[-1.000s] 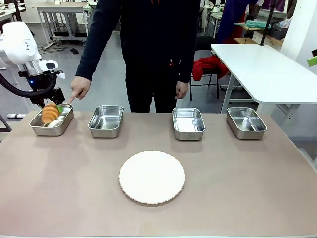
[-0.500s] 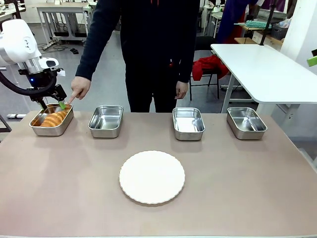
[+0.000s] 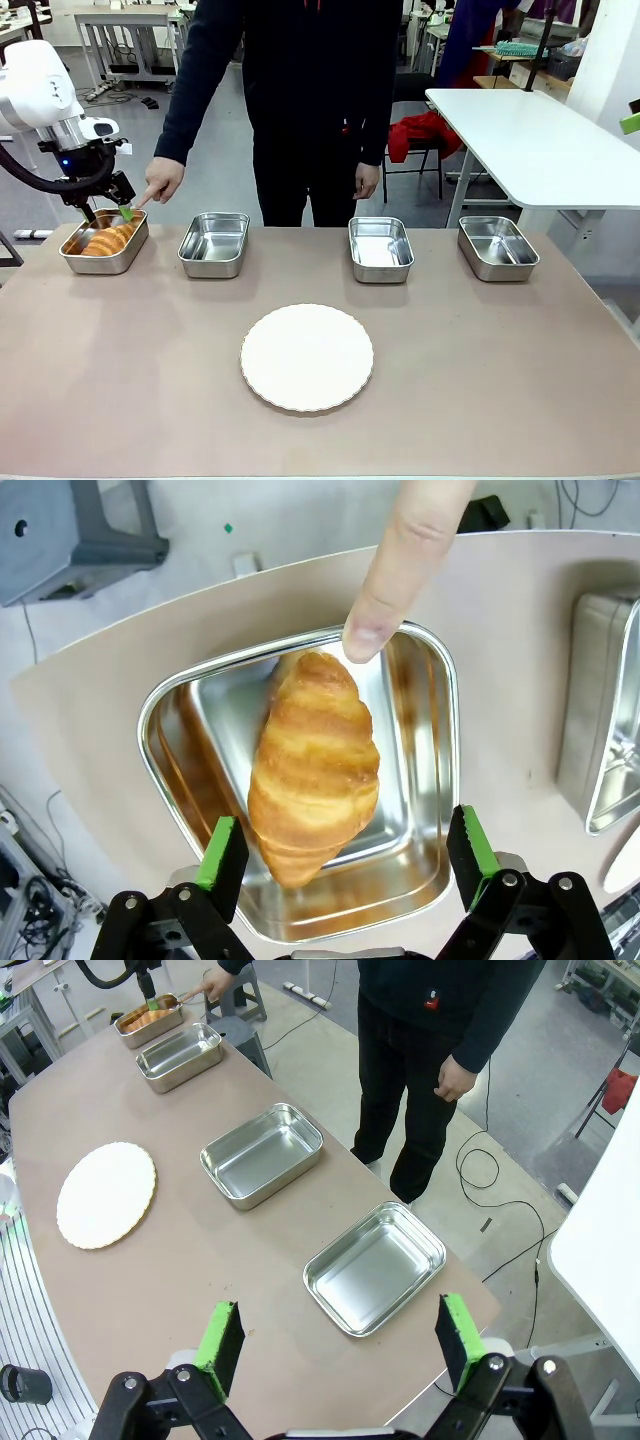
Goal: Place the bread in the container.
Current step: Place the Butter Roll into the Airtight Container indicated by the human.
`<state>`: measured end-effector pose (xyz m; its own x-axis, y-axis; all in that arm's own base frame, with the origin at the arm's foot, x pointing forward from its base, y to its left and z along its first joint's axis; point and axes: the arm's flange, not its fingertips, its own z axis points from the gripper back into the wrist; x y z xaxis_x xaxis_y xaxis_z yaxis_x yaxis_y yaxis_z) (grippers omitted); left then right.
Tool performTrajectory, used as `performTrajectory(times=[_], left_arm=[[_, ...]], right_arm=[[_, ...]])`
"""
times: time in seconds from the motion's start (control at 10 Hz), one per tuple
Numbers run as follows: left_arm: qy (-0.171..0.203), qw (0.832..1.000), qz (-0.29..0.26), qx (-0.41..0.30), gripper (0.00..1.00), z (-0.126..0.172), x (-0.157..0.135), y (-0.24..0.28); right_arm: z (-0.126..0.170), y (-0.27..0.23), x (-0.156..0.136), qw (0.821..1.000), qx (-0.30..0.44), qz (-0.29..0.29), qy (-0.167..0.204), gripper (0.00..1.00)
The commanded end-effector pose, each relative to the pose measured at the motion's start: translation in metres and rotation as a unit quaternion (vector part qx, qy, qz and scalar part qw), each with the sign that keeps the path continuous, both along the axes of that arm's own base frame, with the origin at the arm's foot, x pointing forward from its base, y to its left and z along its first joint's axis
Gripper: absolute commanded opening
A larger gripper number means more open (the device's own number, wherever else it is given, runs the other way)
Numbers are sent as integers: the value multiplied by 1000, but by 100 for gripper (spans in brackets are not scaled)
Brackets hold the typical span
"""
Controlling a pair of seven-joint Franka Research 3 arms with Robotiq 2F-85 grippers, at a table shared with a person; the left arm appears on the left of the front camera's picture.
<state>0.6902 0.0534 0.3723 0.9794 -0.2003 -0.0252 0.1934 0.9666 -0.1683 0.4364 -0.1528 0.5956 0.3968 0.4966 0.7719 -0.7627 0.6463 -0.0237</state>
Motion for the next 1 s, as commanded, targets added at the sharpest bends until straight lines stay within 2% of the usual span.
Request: performTrajectory(times=[0.0, 0.2, 0.5, 0.7, 0.9], left_arm=[[-20, 999, 20, -15, 100, 24, -18, -6], [-65, 997, 46, -17, 100, 62, -61, -22], [-133, 990, 40, -9, 100, 104, -138, -50], [-168, 985, 37, 9, 100, 110, -188, -60], [-183, 983, 31, 8, 100, 107, -240, -64]], right_arm=[[2, 0, 0, 1000, 7, 3, -8, 100], [2, 0, 0, 1000, 7, 3, -8, 100], [2, 0, 0, 1000, 7, 3, -8, 100], [2, 0, 0, 1000, 7, 3, -8, 100], [2, 0, 0, 1000, 7, 3, -8, 100]])
